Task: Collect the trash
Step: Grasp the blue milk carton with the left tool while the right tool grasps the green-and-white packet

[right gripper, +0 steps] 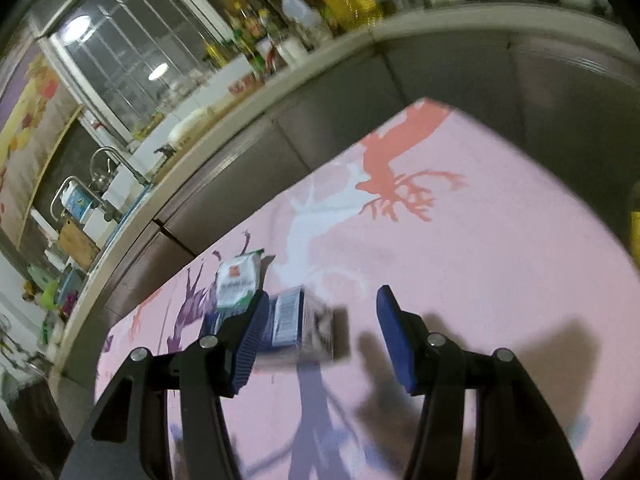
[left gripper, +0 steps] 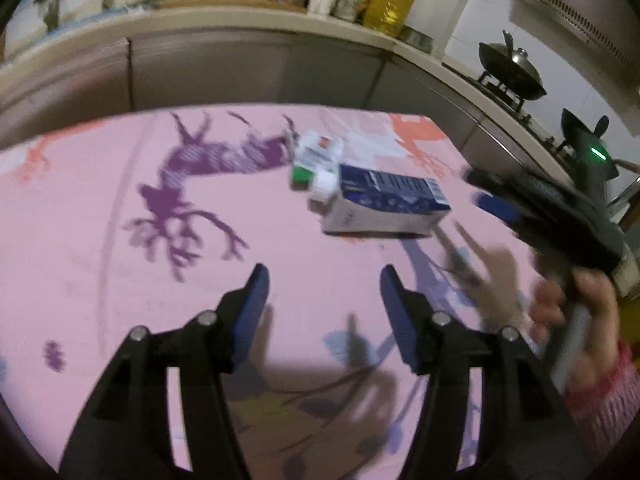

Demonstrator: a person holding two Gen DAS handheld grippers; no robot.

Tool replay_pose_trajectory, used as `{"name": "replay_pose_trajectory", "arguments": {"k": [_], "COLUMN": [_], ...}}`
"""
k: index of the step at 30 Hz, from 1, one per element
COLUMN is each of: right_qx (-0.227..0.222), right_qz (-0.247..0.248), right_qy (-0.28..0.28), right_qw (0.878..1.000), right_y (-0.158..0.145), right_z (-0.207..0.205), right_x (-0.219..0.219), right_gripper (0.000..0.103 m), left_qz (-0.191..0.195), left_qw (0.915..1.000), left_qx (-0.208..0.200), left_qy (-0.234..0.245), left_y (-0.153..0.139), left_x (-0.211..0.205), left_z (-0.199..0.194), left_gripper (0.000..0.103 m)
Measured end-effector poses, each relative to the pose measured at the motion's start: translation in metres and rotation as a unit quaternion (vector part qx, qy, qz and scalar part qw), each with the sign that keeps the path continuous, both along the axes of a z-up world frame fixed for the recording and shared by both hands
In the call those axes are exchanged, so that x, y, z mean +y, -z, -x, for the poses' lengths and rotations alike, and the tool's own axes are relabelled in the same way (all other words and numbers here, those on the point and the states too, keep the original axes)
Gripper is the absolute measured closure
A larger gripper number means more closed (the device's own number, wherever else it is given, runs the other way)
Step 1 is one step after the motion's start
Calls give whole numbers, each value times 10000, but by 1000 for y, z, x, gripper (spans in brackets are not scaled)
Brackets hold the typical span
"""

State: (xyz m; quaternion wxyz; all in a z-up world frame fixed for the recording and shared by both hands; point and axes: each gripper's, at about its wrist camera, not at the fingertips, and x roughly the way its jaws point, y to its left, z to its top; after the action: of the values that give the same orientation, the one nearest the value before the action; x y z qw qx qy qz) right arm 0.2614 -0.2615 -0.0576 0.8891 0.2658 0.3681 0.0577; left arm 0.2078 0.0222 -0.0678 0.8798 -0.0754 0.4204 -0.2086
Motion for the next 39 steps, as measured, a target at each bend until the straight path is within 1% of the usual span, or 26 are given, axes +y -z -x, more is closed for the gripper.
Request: {"name": "replay_pose_trajectory", "arguments": {"k": [2,4,5,6,8,10,11,12,14,16,18,21,22,23,24,25,27,28,30,32,34,35,36,37,38,39], "right_qx": [180,338,458,600,759,794,830,856,893,915,884,943,910,822,668,575,440,364,218,97,-22,-76,-109,-95,-73,-37], "right_qz": [-136,-358,-542,-700,-887,-1271,-1439,-1727,-2037,-2126,-2057,-2106,-2080,-1995,-1904,-1897,-1807,-1672,-1310,-1022,-781,-638,-506,-406,-307,-247], "right_qy": [-156,-459,-694,-856,-1013,-1244,-1323,-1420,-1547,-1798,-2165,-2540,-2572,-2560,-2456,-2356,-2012,-1829,-1586,-1350,-1256,-1233,-1270,-1315,-1336,-1345], "right_qw": [9996,9977,9951,9921,9880,9808,9772,9709,9626,9561,9503,9393,9393,9423,9481,9514,9617,9681,9784,9855,9890,9903,9906,9904,9905,9906], "right_y": [8,18,24,31,40,46,49,54,58,59,59,62,59,56,51,48,41,36,25,16,12,11,10,13,15,19], "right_z": [-27,-52,-63,-69,-69,-55,-47,-35,-12,9,29,41,42,44,45,46,45,41,26,6,-15,-26,-41,-54,-66,-80], "right_x": [-2,-2,0,2,6,14,17,22,31,46,69,89,91,90,83,75,59,50,40,36,35,37,42,48,53,58], "right_gripper": [49,49,49,49,49,49,49,49,49,49,49,49,49,49,49,49,49,49,49,49,49,49,48,47,47,47], "left_qz": [197,349,428,474,544,621,688,739,864,913,934,989,958,906,858,756,583,409,163,-199,-278,-279,-306,-345,-361,-278], "left_qw": [9996,9988,9983,9980,9974,9968,9961,9954,9938,9932,9928,9915,9920,9927,9933,9943,9956,9965,9977,9974,9964,9959,9951,9954,9957,9961], "left_qx": [200,337,394,424,465,506,549,584,676,701,700,755,723,685,661,635,624,607,545,539,643,698,749,667,642,678], "left_qy": [31,35,32,24,-20,-74,-115,-148,-180,-197,-272,-376,-396,-402,-400,-395,-376,-394,-382,-430,-468,-502,-561,-593,-561,-498], "left_y": [7,12,14,14,16,17,19,20,22,23,22,19,17,14,13,12,14,15,19,24,32,35,39,39,40,40], "left_x": [-3,-3,-2,-1,2,7,11,13,20,26,32,38,39,38,37,33,26,19,9,-1,0,2,5,7,9,11], "left_z": [-6,-10,-12,-13,-15,-15,-16,-16,-15,-11,-10,-11,-11,-12,-12,-13,-17,-20,-23,-26,-29,-29,-29,-29,-28,-28], "left_gripper": [48,48,48,48,48,47,44,43,41,41,35,34,34,34,34,34,34,33,33,33,33,34,37,41,47,50]}}
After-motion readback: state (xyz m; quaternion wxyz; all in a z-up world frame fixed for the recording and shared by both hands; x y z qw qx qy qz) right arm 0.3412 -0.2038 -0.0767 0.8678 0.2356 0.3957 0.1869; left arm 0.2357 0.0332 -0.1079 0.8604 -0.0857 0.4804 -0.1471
